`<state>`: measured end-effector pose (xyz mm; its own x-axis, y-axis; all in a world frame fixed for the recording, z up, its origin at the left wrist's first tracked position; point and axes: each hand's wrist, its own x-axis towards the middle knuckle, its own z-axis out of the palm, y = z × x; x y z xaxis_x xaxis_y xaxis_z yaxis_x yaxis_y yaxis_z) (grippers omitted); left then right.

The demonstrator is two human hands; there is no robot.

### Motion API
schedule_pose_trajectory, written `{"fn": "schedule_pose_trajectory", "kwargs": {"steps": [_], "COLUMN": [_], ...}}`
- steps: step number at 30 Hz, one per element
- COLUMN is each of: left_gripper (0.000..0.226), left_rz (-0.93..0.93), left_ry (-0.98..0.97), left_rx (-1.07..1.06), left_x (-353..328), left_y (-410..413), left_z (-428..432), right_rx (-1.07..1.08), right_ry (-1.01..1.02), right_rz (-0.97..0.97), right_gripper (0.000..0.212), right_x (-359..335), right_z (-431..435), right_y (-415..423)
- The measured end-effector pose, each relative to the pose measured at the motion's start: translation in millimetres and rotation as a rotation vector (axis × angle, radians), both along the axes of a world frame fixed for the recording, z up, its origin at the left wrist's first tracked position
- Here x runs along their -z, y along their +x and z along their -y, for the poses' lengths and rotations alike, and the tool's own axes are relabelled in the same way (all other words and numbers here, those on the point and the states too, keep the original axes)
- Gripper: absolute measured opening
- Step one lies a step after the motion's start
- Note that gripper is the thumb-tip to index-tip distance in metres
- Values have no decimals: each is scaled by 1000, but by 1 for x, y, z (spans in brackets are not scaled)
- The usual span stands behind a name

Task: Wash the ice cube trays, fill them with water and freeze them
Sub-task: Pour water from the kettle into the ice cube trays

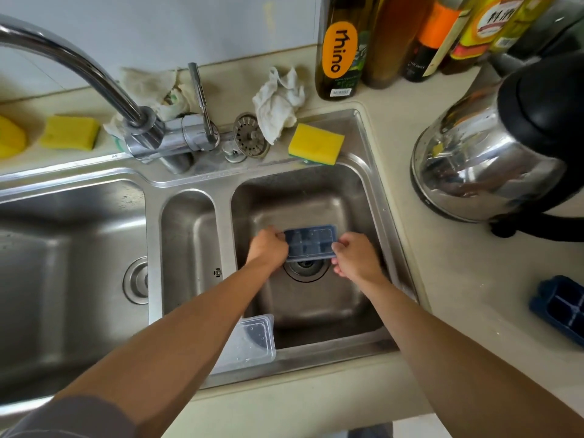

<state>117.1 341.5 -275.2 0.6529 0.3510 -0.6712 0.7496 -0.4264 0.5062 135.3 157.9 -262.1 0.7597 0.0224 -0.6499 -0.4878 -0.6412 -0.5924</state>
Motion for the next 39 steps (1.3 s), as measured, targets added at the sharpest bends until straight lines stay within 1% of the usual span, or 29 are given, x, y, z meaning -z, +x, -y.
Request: {"fn": "schedule_pose_trajectory", "kwargs": {"steps": [3, 6, 9, 12, 15, 16, 17, 20, 22, 25, 27, 31, 36, 39], "left_gripper": [32, 48, 58, 61, 56, 55, 54, 56, 57, 55, 50, 44, 46, 48], "left_rz": [79, 115, 183, 183, 184, 184, 183, 184, 179, 190, 196, 215, 204, 206], "left_ry": [-38, -127, -105, -152, -204, -206, -210, -196, -201, -226, -239, -246, -258, -238], "left_rx": [-91, -198, -212, -234, -266, -271, -275, -260, -239, -196, -178, -149, -144, -114], "left_x": [-30, -65, -101, -138, -170, -180, -189, -215, -228, -245, -254, -265, -273, -276], "left_y": [0, -1, 1, 4, 3, 1, 0, -3, -7, -12, -14, -19, -22, -24], "left_z": [5, 15, 22, 26, 31, 33, 35, 41, 47, 58, 64, 67, 68, 69], "right_rx": [-56, -67, -61, -33, -83, -74, -52, 19, 25, -7, -1, 6, 9, 47], "right_ry": [0, 49, 82, 170, 195, 210, 223, 182, 154, 128, 117, 89, 97, 101], "right_rz": [114, 143, 171, 147, 168, 166, 163, 176, 171, 146, 166, 256, 284, 278], "right_gripper": [15, 21, 24, 21, 19, 22, 30, 58, 73, 84, 82, 68, 58, 54], "right_x": [-33, -69, -107, -147, -179, -188, -197, -218, -231, -245, -250, -256, -263, -264], "right_z": [7, 10, 15, 22, 31, 34, 38, 45, 45, 42, 41, 39, 40, 42], "right_y": [-2, -8, -10, -12, -15, -16, -15, -8, -4, -4, -6, -9, -12, -15]}}
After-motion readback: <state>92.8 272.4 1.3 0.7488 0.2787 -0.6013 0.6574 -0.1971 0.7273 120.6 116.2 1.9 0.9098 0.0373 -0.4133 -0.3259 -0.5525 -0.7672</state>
